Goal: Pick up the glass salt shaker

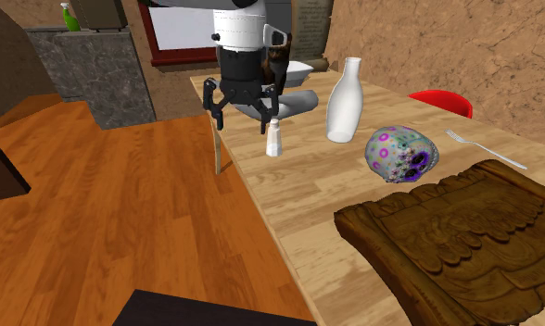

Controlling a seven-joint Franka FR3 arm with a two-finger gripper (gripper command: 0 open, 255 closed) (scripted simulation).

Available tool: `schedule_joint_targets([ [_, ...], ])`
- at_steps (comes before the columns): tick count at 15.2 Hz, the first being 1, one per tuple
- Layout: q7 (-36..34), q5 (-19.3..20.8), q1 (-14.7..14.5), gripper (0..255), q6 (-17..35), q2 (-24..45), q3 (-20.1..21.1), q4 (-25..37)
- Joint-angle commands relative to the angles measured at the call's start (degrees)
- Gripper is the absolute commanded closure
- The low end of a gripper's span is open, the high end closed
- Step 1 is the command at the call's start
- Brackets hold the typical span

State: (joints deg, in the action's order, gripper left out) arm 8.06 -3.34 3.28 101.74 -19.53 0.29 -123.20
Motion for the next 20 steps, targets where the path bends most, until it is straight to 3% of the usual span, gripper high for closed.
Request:
schedule_joint_targets([
  [1,0.7,0.0,0.2,0,1.2,4.1,-0.4,3.3],
  [12,5.1,-1.5,1.7,0,1.7,28.3,-2.5,28.2],
  [20,5.6,-1.7,1.7,0,7.3,28.9,-2.4,23.3],
])
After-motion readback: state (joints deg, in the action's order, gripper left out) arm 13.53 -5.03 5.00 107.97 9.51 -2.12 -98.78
